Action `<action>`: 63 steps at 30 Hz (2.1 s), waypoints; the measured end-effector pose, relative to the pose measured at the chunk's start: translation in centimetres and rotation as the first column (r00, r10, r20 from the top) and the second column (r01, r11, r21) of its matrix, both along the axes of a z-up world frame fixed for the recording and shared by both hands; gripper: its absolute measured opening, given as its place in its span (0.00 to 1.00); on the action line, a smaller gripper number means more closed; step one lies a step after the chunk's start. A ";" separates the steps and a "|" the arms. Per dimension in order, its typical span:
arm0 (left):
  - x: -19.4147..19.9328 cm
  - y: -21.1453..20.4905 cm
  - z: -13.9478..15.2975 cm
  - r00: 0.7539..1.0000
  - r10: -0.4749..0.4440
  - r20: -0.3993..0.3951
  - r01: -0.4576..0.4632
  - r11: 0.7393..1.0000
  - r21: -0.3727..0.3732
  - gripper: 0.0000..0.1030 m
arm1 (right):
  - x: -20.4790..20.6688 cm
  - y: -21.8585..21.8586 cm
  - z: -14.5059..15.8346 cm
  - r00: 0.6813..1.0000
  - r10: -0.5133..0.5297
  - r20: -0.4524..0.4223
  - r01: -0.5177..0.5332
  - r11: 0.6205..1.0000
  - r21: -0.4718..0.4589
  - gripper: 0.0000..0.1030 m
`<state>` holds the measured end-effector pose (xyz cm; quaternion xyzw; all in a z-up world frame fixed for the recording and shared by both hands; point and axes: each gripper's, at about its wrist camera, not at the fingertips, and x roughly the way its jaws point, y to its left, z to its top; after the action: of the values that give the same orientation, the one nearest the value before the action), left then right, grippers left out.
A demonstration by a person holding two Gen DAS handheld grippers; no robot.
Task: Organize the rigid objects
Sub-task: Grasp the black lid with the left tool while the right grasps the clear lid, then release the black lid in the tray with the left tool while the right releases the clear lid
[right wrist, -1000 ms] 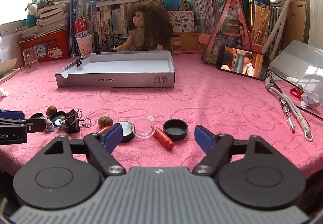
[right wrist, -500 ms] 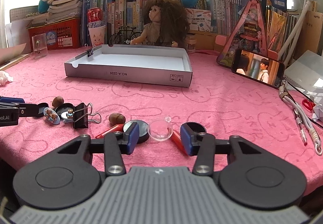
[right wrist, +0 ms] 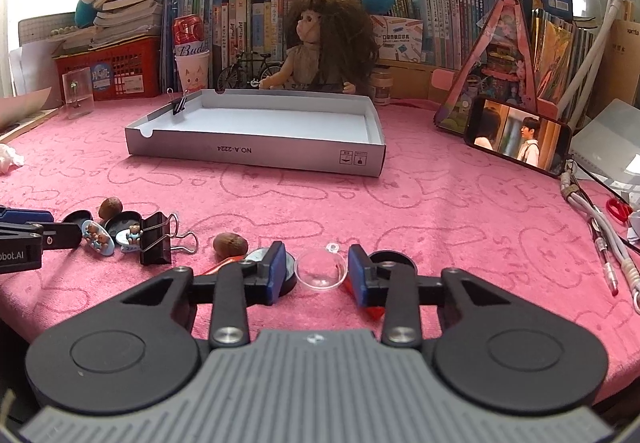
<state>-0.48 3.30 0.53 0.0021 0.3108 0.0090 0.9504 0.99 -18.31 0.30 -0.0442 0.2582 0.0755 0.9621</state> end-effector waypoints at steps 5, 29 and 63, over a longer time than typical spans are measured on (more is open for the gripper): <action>0.5 0.0 -0.1 1.000 0.000 0.007 0.000 1.000 0.000 0.34 | 0.0 0.1 0.0 1.000 0.000 0.002 0.000 1.000 -0.004 0.39; 2.8 -0.2 2.6 0.997 -0.005 0.079 0.009 0.998 -0.056 0.28 | 1.0 -0.5 2.0 0.997 -0.024 0.076 0.023 1.000 0.012 0.32; 16.7 -0.1 5.8 0.999 -0.033 0.022 0.037 0.979 -0.200 0.28 | 13.9 -1.8 5.4 0.999 0.008 -0.032 0.001 0.969 0.245 0.32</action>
<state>16.21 3.19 6.33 -0.0884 0.3010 -0.0392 0.9487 14.93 -20.14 5.75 0.0758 0.2627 0.1092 0.9557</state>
